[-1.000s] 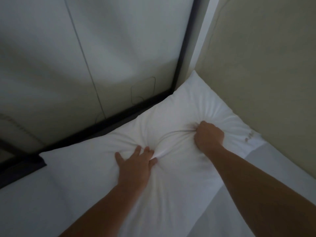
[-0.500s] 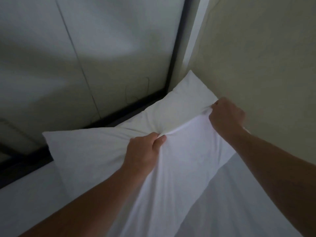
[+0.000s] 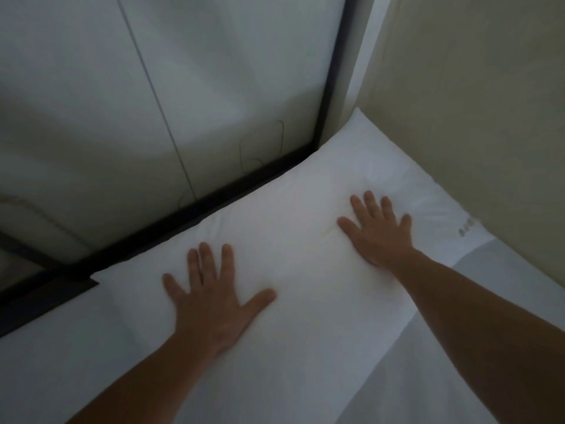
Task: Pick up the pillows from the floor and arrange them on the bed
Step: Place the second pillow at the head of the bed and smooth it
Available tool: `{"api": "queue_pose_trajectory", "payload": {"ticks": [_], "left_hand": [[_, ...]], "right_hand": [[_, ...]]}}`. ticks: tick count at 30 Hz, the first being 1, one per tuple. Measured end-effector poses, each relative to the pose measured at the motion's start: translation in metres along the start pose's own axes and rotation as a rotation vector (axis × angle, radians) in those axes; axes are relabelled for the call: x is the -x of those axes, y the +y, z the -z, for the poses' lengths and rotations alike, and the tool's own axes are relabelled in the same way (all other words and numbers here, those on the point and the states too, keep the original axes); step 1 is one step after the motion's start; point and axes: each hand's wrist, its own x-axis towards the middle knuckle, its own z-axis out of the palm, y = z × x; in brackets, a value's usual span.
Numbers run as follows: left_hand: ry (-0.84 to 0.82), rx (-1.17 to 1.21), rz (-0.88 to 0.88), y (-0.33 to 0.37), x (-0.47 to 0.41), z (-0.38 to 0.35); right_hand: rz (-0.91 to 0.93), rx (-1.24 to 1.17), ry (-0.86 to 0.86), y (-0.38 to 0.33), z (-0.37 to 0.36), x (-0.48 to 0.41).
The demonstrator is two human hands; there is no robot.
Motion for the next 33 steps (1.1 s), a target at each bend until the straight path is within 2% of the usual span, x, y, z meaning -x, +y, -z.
{"api": "queue_pose_trajectory", "payload": {"ticks": [2,3,4,5,7,8,9,10,11,14,16,18,21,23,24,26,30,31,33], "left_hand": [[0.013,0.001,0.026,-0.002,-0.002,0.005],[0.041,0.013,0.039,-0.001,-0.005,0.008],[0.086,0.024,0.039,0.006,-0.008,0.011],[0.155,0.03,0.008,0.016,-0.011,0.013],[0.26,0.008,-0.124,0.042,-0.015,0.015],[0.258,-0.018,-0.183,0.051,-0.016,0.012],[0.22,-0.056,-0.204,0.052,-0.014,0.007],[0.184,-0.095,-0.181,0.042,-0.012,0.001],[0.152,-0.129,-0.128,0.023,-0.011,-0.003],[0.081,-0.255,0.071,-0.056,-0.004,0.003],[0.07,-0.29,0.232,-0.093,-0.002,0.024],[0.147,-0.238,0.252,-0.087,-0.009,0.041],[0.251,-0.122,-0.025,-0.017,-0.019,0.043],[0.189,-0.059,-0.174,0.025,-0.017,0.028],[0.135,-0.047,-0.204,0.035,-0.012,0.019],[0.058,-0.08,-0.181,0.025,-0.001,0.003],[0.039,-0.13,0.01,-0.013,0.018,0.002],[0.067,-0.123,0.023,-0.01,0.022,0.005],[0.152,-0.079,-0.072,0.013,0.033,0.008]], "right_hand": [[-0.13,-0.003,0.0,-0.003,0.019,-0.008],[-0.154,-0.007,0.019,-0.01,0.028,-0.009],[-0.102,0.004,0.063,-0.023,0.034,-0.007],[0.035,0.022,0.124,-0.041,0.034,0.0],[0.453,0.049,0.17,-0.082,0.018,0.026],[0.618,0.1,0.141,-0.091,0.006,0.038],[0.679,0.15,0.102,-0.089,-0.001,0.042],[0.617,0.153,0.088,-0.075,-0.001,0.037],[0.459,0.133,0.094,-0.054,0.001,0.024],[-0.159,0.034,0.071,0.031,0.024,-0.005],[-0.338,-0.019,0.094,0.058,0.042,-0.01],[-0.259,-0.035,0.156,0.045,0.045,-0.008],[0.049,-0.064,0.161,-0.022,0.032,0.007],[0.288,0.001,0.168,-0.06,0.011,0.029],[0.337,0.034,0.161,-0.065,0.003,0.036],[0.25,0.058,0.159,-0.045,-0.001,0.035],[-0.193,0.025,0.11,0.022,0.015,0.027],[-0.23,-0.004,0.117,0.025,0.019,0.031],[-0.121,-0.053,0.177,0.008,0.02,0.045]]}}
